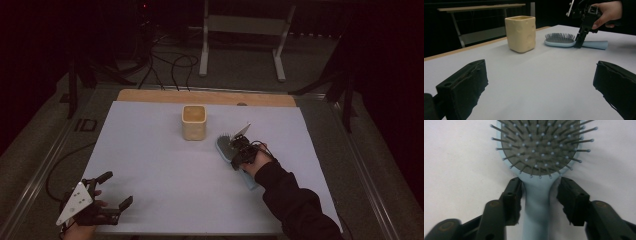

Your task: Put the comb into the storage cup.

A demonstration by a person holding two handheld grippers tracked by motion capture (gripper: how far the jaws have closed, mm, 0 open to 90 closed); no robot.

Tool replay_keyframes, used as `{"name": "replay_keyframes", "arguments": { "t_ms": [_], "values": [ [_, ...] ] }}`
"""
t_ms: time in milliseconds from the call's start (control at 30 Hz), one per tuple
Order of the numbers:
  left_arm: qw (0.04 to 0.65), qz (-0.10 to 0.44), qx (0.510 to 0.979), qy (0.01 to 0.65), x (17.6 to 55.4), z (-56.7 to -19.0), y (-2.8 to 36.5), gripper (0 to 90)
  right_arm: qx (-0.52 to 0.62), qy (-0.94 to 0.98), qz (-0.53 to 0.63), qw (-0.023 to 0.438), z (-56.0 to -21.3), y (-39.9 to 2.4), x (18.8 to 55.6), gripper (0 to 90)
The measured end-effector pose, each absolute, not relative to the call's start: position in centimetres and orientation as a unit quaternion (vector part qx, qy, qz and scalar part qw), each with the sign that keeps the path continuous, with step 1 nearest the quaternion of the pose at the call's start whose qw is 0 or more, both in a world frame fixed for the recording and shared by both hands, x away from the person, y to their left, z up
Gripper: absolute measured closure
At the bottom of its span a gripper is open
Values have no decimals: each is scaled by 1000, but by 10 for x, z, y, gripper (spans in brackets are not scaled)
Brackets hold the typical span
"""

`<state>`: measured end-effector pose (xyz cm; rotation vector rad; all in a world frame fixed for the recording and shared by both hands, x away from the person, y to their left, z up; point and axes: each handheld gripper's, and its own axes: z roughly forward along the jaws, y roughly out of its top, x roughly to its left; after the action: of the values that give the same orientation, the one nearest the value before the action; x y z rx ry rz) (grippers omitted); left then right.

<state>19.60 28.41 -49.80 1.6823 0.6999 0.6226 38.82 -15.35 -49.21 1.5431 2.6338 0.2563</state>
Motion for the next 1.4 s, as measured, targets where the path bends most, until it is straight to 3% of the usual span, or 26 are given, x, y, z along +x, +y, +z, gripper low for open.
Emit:
{"name": "replay_keyframes", "arguments": {
  "t_ms": [800, 1100, 1400],
  "values": [
    [570, 265, 718, 298, 196, -499, 284, 0, 490, 868, 68, 43, -492, -147, 387, 697],
    [570, 264, 718, 299, 196, -499, 284, 0, 472, 874, 92, 74, -493, -148, 376, 706],
    [569, 265, 719, 300, 196, -499, 284, 0, 469, 863, 171, 74, -490, -160, 370, 708]
  ]
}}
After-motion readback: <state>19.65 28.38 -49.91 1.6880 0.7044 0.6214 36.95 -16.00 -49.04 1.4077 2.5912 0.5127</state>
